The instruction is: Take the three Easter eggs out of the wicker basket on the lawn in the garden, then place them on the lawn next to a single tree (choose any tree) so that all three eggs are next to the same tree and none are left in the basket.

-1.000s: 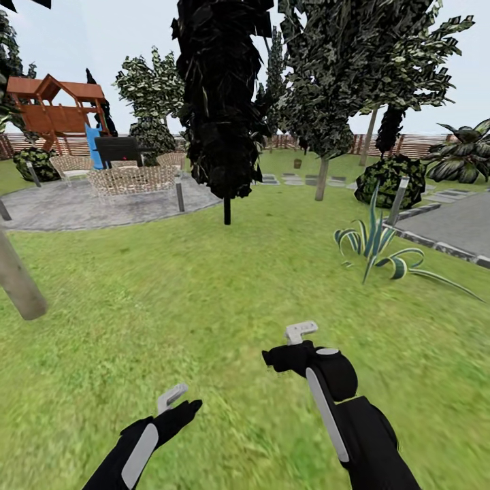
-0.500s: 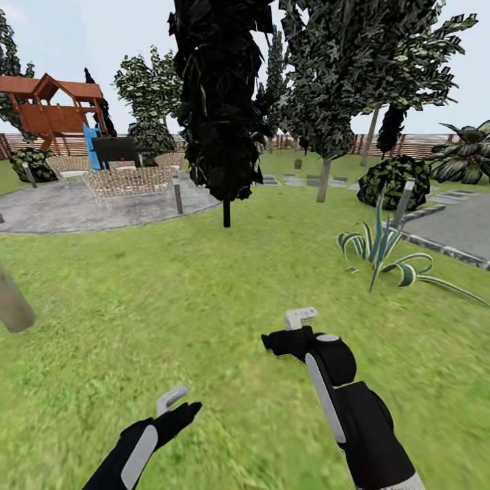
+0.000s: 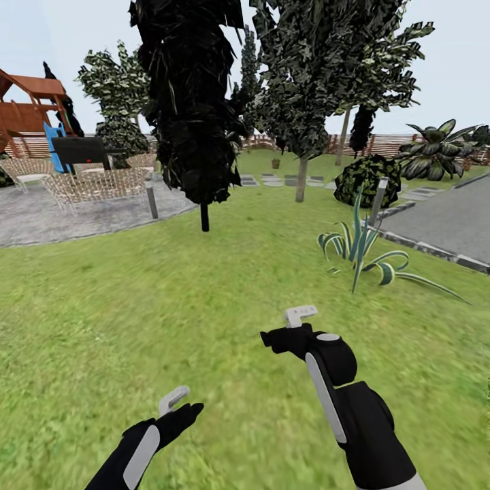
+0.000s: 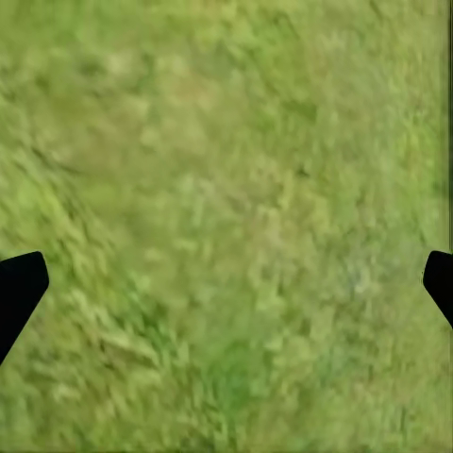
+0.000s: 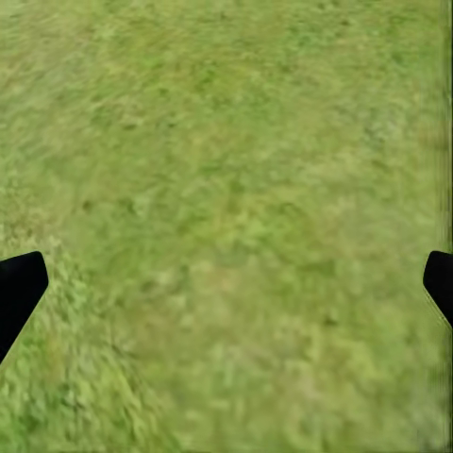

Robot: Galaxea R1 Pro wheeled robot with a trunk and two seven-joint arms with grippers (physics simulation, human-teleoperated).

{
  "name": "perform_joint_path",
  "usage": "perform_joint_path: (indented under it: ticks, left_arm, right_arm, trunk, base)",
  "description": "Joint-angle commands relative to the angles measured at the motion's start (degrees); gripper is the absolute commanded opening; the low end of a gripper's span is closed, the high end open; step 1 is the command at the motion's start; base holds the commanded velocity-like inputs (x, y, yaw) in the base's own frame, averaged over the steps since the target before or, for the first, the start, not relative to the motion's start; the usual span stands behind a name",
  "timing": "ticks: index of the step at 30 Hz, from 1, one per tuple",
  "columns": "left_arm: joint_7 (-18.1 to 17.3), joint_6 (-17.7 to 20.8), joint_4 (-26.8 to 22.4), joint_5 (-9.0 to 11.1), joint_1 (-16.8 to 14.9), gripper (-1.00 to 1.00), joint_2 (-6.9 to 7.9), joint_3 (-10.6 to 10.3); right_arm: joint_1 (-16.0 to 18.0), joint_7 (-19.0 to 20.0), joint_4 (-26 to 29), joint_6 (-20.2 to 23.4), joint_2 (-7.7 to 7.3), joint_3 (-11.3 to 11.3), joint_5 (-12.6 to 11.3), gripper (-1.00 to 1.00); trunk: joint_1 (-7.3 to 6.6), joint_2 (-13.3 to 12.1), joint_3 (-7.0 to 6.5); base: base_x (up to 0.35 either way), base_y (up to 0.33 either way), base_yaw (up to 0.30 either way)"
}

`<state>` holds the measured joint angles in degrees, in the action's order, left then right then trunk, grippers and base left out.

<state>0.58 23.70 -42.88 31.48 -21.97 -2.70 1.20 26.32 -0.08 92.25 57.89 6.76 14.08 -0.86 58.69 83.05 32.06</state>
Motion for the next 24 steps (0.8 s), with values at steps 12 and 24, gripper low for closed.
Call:
perform_joint_path:
  ticks: [12, 24]
  left_arm:
    - [0.61, 0.46, -0.09, 0.36, -0.02, 1.0, -0.07, 0.12]
    - [0.73, 0.47, -0.09, 0.34, -0.01, 1.0, -0.07, 0.12]
  right_arm:
    - [-0.03, 0.09, 0.04, 0.3, -0.28, -0.04, -0.09, 1.0]
    - [-0.04, 0.17, 0.04, 0.3, -0.34, -0.12, -0.1, 1.0]
  trunk:
    - [0.03, 0.03, 0.06]
    - [0.03, 0.03, 0.06]
  base:
    - [0.334, 0.0, -0.104]
    - [0.334, 0.0, -0.003]
